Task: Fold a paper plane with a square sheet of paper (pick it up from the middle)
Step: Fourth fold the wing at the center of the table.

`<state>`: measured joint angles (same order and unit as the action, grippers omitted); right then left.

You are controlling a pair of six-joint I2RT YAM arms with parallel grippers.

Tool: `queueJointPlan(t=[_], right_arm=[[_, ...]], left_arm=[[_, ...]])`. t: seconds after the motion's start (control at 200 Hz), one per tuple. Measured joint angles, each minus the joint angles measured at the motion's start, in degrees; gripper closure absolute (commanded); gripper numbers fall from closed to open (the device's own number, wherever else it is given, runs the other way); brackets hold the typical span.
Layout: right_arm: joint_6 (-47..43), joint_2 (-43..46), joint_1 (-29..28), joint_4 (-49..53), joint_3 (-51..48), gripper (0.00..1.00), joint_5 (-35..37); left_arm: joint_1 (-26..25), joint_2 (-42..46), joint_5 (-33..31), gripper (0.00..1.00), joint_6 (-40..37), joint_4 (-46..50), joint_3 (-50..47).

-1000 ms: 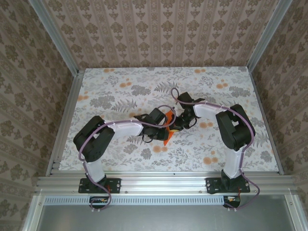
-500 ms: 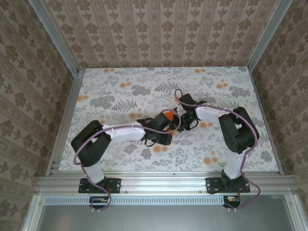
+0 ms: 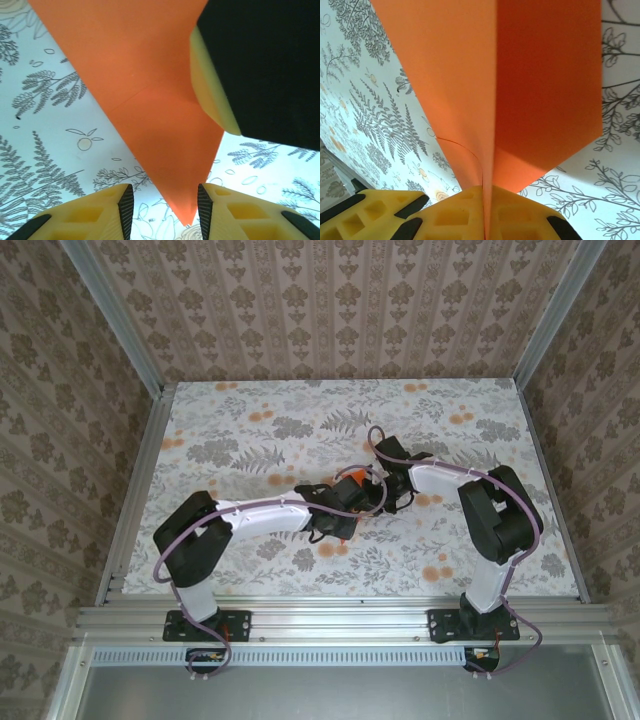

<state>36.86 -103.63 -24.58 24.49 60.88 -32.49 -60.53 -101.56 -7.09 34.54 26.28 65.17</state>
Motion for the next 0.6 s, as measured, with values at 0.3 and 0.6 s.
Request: queueJointPlan(t=[0.3, 0.6], right_arm=[[0.92, 0.0, -0.09, -0.44, 0.02, 0.94, -0.15], [4.17, 0.02, -0.11, -1.84, 0.22, 1.0, -0.72]], left_arm=[[-1.73, 4.39, -0.79, 0.59, 0.57, -6.95, -7.52], [-1.09, 16.76, -2.1, 0.63, 0.2, -21.16, -20.15]])
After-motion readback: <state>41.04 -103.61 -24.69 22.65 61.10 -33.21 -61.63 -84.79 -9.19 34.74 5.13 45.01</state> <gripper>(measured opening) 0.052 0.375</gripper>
